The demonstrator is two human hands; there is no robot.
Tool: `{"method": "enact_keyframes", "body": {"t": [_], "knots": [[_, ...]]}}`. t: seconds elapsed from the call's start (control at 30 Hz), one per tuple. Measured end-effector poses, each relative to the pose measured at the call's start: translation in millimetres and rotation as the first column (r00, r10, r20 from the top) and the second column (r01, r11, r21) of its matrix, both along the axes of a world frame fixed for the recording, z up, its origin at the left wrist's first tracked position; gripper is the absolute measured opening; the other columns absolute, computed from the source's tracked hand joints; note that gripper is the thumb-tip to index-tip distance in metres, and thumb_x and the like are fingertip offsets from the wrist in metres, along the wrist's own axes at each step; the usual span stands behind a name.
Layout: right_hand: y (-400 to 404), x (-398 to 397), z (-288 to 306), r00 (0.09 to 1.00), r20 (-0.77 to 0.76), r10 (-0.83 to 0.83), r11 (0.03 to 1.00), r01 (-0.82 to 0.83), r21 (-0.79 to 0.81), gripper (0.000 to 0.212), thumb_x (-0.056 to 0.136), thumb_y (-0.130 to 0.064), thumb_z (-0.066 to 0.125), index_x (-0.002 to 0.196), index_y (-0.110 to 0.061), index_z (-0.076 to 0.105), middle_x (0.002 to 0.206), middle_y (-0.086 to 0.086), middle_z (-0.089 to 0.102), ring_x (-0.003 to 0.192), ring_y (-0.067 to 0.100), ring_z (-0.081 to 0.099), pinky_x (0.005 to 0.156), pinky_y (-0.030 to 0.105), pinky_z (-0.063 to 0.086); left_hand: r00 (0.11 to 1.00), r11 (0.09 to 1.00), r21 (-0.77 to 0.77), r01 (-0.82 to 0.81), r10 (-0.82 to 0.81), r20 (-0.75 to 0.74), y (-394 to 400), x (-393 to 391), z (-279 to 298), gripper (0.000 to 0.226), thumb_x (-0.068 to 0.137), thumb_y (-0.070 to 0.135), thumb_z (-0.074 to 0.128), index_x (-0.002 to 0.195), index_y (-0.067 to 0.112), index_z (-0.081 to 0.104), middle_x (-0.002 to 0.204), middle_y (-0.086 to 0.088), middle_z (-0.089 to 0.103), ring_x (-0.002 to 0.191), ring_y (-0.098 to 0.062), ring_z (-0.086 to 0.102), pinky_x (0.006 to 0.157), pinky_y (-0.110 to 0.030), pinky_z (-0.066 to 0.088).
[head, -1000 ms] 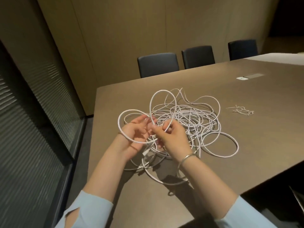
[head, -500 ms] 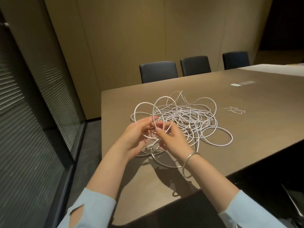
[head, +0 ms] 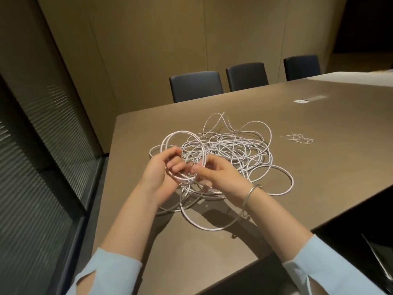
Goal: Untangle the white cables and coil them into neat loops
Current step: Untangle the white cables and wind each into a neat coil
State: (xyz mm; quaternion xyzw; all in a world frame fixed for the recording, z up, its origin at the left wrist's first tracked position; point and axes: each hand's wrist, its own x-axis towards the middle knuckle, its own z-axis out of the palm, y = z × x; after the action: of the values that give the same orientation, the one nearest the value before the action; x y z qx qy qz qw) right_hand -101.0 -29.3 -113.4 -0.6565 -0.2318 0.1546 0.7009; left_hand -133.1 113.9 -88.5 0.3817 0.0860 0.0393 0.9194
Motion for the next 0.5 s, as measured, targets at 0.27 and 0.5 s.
{"method": "enact_keyframes", "body": {"t": [0.27,0.5], "knots": [[-9.5,15.7,15.7,0.999,-0.014,0.051,0.994,-0.049,0.095,0.005,0.091,0.003,0.06,0.094,-0.001,0.058,0.071,0.01,0.064,0.054,0.018,0.064,0.059,0.03,0.058,0.999,0.999,0.041,0.019,-0.018,-0.031,11.9,9.1,9.0,0.023,0.089,0.019,0.056,0.068,0.011,0.051,0.049,0.005,0.026,0.036,-0.006,0.021,0.035,-0.016,0.017],[-6.3,28.0,27.6,0.999,-0.038,-0.01,0.993,0.014,0.114,0.006,0.09,0.004,0.06,0.089,-0.001,0.057,0.069,0.012,0.067,0.053,0.02,0.066,0.058,0.03,0.059,0.987,0.987,0.022,-0.16,0.161,-0.018,5.0,22.7,15.8,0.017,0.097,0.005,0.049,0.081,0.005,0.053,0.054,0.0,0.04,0.043,-0.009,0.043,0.048,-0.02,0.048]]}}
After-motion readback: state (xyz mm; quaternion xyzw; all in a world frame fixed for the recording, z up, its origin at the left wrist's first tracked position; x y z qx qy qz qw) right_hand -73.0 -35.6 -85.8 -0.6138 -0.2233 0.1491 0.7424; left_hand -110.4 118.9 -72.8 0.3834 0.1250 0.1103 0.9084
